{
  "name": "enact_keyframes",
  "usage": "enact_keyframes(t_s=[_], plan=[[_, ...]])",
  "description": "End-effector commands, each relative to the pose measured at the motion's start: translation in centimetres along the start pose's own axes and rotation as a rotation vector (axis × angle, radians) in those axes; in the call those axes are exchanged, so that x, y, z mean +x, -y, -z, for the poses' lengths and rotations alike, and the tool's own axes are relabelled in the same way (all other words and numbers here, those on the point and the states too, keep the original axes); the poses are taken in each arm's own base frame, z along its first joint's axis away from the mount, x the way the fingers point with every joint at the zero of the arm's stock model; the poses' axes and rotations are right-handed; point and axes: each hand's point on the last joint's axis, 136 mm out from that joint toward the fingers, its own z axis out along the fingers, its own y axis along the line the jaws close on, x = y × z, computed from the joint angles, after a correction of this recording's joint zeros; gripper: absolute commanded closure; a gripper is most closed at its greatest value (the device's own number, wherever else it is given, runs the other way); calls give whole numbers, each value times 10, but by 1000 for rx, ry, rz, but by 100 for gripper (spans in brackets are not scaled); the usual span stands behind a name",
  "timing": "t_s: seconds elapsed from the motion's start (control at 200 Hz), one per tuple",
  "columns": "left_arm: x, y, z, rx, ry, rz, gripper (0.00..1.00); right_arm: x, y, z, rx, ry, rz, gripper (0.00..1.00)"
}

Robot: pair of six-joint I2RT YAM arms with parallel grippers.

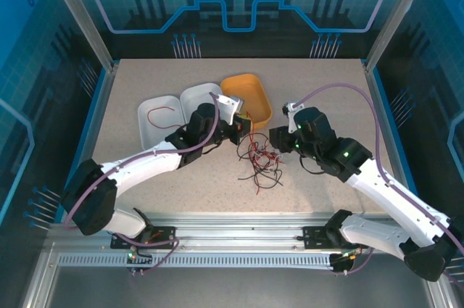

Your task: Untangle the cables

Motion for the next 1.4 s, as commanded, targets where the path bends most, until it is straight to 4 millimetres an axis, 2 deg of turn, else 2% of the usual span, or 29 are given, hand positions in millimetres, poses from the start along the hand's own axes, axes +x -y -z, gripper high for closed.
enact_keyframes(t_s=[0.0,0.145,0.395,0.87,1.206,1.311,1.391], plan=[[-8,0,16,-57,-58,19,100,8,21,-2,90,-19,-35,67],[-19,7,27,-49,-46,26,100,23,39,-11,144,-76,-90,65],[-27,12,35,-46,-44,32,100,55,54,-43,167,-220,-154,64],[-46,17,62,-76,-1,-12,100,79,53,-91,171,-368,-142,63],[-48,17,73,-93,9,-19,100,91,51,-103,181,-419,-124,64],[-51,9,82,-146,12,-41,100,92,50,-102,189,-415,-110,62],[-55,-5,94,-230,13,-66,100,91,50,-100,193,-400,-103,59]])
